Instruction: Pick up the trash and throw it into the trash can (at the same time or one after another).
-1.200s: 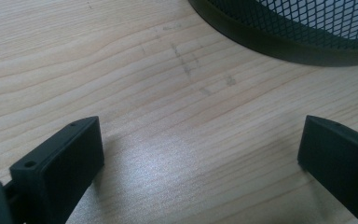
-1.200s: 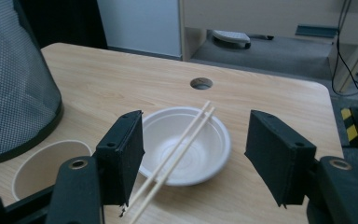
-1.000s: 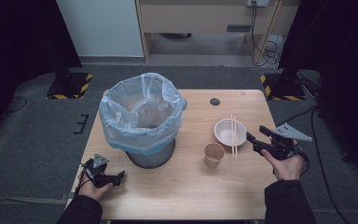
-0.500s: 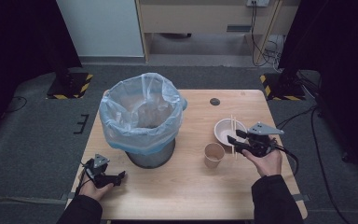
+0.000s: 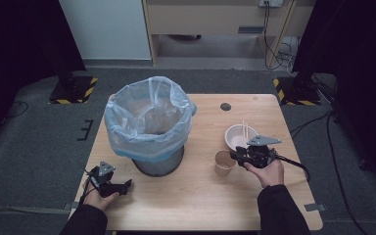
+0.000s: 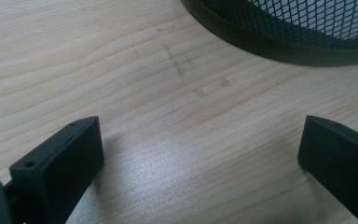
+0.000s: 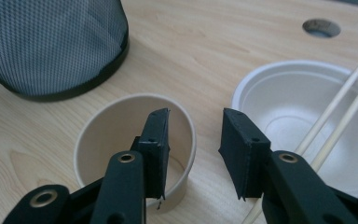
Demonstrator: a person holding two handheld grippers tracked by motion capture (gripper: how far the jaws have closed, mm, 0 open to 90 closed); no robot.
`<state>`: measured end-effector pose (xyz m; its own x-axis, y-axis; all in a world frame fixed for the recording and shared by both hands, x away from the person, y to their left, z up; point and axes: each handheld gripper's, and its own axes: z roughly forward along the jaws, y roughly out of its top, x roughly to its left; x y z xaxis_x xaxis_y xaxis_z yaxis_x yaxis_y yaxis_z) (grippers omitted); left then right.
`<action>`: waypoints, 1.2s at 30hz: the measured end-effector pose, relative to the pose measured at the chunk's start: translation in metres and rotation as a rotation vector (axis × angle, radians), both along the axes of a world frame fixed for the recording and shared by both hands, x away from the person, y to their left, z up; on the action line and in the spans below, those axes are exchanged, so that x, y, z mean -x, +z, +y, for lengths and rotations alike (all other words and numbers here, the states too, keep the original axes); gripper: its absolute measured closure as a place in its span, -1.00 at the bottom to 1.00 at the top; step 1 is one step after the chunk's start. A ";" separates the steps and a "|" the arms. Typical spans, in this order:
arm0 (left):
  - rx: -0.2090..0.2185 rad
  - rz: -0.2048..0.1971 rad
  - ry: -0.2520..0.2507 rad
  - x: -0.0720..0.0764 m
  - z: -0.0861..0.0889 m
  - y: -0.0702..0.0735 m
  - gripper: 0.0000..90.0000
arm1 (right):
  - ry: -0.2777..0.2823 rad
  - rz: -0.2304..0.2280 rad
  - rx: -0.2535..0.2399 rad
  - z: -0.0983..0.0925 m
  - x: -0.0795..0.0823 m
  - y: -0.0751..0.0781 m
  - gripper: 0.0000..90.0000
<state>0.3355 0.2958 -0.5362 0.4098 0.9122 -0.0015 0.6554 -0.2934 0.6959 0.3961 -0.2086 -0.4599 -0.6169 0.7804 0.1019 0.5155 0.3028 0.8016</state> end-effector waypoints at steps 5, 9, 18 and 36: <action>0.000 0.000 0.000 0.000 0.000 0.000 -1.00 | 0.005 0.037 0.008 0.001 -0.002 -0.007 0.47; 0.000 0.000 0.000 0.000 0.000 0.000 -1.00 | 0.018 0.076 0.012 0.003 -0.003 -0.011 0.55; 0.000 0.000 0.000 0.000 0.000 0.000 -1.00 | 0.030 0.122 0.028 0.007 -0.002 -0.016 0.84; 0.000 0.000 0.000 0.000 0.000 0.000 -1.00 | 0.001 0.022 -0.159 -0.013 0.003 0.011 0.87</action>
